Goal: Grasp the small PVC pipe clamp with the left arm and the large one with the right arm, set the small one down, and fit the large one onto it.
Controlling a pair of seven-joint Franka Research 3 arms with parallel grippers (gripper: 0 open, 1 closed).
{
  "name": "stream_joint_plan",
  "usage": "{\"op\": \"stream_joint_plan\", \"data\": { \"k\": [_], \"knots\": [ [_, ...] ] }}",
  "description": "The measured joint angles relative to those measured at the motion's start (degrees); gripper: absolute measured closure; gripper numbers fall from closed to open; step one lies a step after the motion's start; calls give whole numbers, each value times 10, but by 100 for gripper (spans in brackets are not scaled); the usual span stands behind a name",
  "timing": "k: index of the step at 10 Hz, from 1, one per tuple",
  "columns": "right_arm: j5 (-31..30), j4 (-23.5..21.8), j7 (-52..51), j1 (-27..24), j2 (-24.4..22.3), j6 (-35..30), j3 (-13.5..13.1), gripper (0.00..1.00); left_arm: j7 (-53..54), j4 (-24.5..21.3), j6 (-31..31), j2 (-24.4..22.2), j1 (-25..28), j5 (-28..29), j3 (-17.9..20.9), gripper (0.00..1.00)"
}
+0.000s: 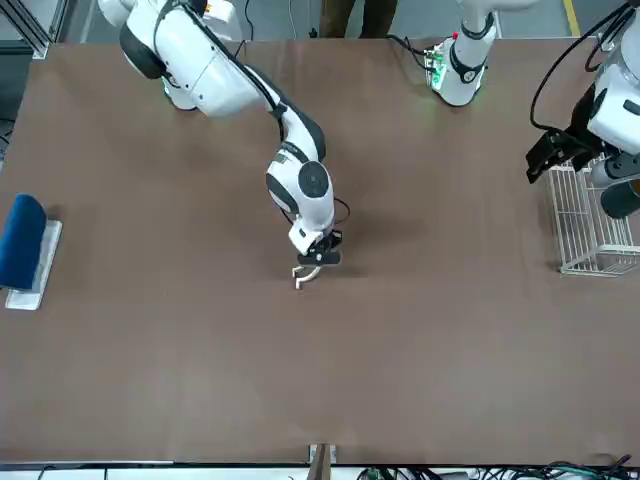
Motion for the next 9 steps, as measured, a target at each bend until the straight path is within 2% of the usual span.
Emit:
{"op": "stream_joint_plan", "data": {
  "k": [2,4,7,9],
  "knots": [
    [0,1,1,-1,0,0,-1,91,0,-1,0,1,-1,-1,0,1],
    [0,3,2,-3,0,0,-2,83,0,-1,0,1,-1,-9,0,1],
    [0,20,6,-15,-11,-34,0,38,9,-2,0,1,-1,-11,0,1],
    [0,24,9,-56,-58,-99,18,9,9,4,-1,-1,0,-11,1,1]
  ]
}}
